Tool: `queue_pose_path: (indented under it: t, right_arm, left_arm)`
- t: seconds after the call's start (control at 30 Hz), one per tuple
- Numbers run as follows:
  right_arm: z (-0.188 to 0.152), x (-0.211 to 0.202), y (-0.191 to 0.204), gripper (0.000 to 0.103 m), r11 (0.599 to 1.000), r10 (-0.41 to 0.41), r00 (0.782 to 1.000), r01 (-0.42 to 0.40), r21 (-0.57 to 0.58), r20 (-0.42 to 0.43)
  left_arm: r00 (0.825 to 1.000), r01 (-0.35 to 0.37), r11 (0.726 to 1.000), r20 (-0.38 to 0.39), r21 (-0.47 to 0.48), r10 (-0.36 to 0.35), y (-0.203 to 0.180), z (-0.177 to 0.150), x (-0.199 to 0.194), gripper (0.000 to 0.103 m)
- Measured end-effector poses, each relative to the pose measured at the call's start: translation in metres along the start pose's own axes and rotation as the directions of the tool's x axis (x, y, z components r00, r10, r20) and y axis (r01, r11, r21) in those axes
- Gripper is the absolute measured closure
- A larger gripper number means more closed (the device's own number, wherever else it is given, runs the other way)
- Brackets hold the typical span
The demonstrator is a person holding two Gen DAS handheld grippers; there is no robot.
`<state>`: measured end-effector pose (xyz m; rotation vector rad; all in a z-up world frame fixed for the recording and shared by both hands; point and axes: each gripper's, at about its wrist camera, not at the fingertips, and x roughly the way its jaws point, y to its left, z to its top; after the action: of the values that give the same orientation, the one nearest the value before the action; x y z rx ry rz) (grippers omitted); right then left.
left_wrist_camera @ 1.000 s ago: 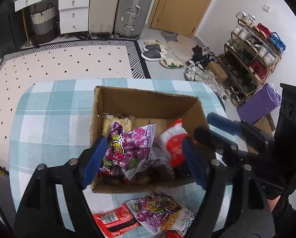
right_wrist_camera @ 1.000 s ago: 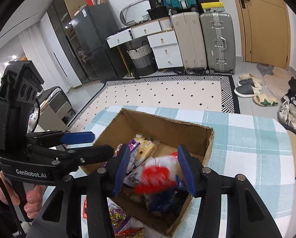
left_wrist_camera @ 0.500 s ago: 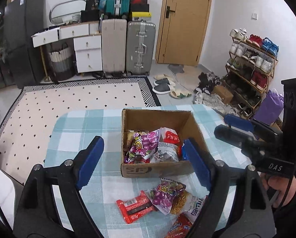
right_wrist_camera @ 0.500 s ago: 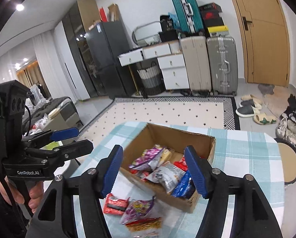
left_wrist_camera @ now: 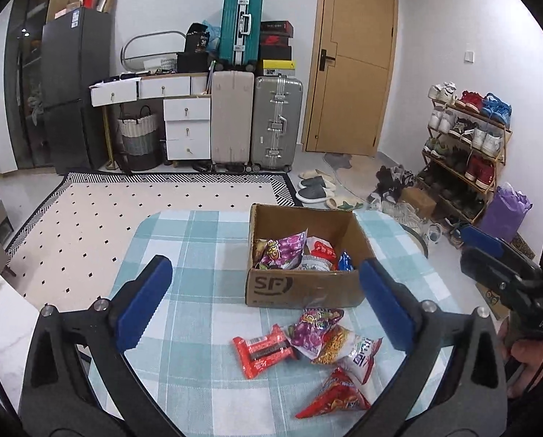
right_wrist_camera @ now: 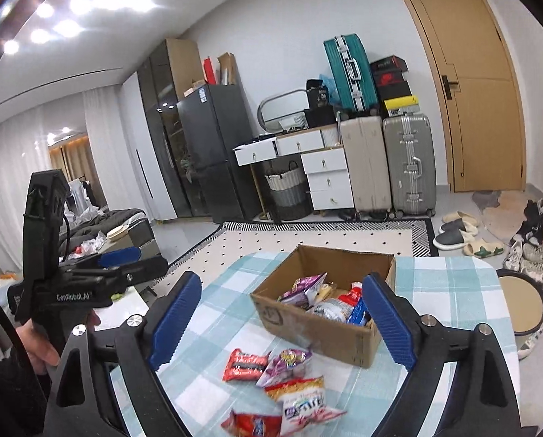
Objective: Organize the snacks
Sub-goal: 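Move both grippers back toward the remaining snacks on the table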
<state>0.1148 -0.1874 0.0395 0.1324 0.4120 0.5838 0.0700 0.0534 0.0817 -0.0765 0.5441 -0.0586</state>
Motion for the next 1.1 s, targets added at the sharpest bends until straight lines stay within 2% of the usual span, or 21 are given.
queue_pose_path:
  t: [0.13, 0.3, 0.47, 0.53, 0.8, 1.1]
  right_arm:
    - [-0.019, -0.024, 0.017, 0.003, 0.999, 0.001, 0.999, 0.0, -0.035, 0.039]
    - [-0.043, -0.04, 0.034, 0.001, 0.999, 0.018, 0.998, -0.015, -0.048, 0.061]
    - [-0.069, -0.042, 0.044, 0.001, 0.999, 0.017, 0.999, -0.015, -0.037, 0.043]
    - [-0.082, -0.04, 0.045, 0.001, 1.0, 0.008, 1.0, -0.008, -0.025, 0.03]
    - [-0.122, -0.03, 0.032, 0.001, 0.999, -0.041, 0.999, 0.042, 0.033, -0.031]
    - [-0.136, -0.026, 0.018, 0.001, 0.996, -0.064, 0.997, 0.067, 0.061, -0.052]
  left_arm:
    - [0.998, -0.03, 0.999, 0.05, 0.021, 0.029, -0.002, -0.023, -0.026, 0.001]
    - [0.997, -0.01, 1.0, 0.074, 0.015, 0.009, -0.001, -0.052, -0.047, 0.001]
    - [0.997, -0.01, 1.0, 0.076, 0.016, 0.008, 0.004, -0.083, -0.054, 0.001]
    - [0.998, -0.01, 1.0, 0.056, 0.01, 0.01, 0.007, -0.098, -0.053, 0.001]
    - [0.996, 0.072, 0.997, -0.052, -0.004, -0.072, 0.011, -0.148, -0.022, 0.001]
    - [0.988, 0.116, 0.993, -0.106, 0.009, -0.115, -0.004, -0.164, 0.013, 0.001]
